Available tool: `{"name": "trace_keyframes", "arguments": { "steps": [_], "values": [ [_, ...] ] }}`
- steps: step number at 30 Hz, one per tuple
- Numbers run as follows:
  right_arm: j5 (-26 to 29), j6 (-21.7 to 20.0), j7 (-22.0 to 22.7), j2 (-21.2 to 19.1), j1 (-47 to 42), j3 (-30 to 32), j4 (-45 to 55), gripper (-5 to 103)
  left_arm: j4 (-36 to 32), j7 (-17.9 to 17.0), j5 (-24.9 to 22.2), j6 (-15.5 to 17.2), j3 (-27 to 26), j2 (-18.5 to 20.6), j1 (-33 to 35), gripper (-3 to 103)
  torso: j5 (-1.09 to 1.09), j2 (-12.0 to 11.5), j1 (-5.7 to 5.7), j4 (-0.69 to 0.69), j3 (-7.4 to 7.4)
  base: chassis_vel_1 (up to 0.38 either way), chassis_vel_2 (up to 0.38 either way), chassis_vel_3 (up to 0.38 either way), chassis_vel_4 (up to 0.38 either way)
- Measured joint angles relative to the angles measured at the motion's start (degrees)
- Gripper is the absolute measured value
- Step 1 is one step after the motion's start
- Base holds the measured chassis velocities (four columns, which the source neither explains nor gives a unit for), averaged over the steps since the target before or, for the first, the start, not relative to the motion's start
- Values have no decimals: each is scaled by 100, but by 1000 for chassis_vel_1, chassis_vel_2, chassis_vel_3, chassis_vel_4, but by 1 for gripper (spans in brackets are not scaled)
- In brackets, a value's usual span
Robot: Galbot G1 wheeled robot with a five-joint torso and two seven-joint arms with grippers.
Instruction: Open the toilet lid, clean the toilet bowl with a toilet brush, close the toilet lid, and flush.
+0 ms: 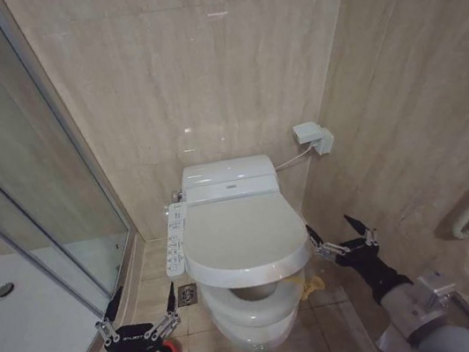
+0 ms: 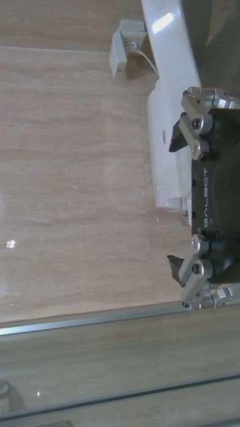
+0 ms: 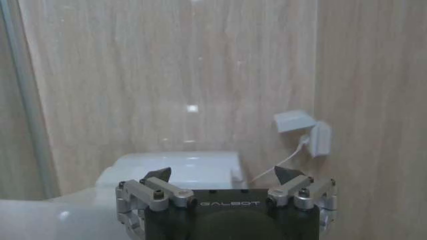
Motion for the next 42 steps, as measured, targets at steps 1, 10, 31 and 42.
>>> {"name": "trace_keyframes", "arguments": {
  "steps": [1, 10, 31, 42],
  "values": [
    [-54, 56, -25, 19, -3, 38, -17, 100, 0, 0, 0, 0, 0, 0, 0, 100, 0, 0, 0, -1, 0, 0, 0, 0, 0],
    [-20, 426, -314, -30, 566, 618, -616, 100, 0, 0, 0, 0, 0, 0, 0, 100, 0, 0, 0, 2, 0, 0, 0, 0, 0],
    [434, 313, -1737, 1194, -8, 1545, -423, 100, 0, 0, 0, 0, 0, 0, 0, 100, -2, 0, -2, 1, 0, 0, 0, 0, 0],
    [-83, 362, -2085, 1759, -215, 1221, 126, 100, 0, 0, 0, 0, 0, 0, 0, 100, -1, 0, -1, 2, 0, 0, 0, 0, 0]
  ]
}}
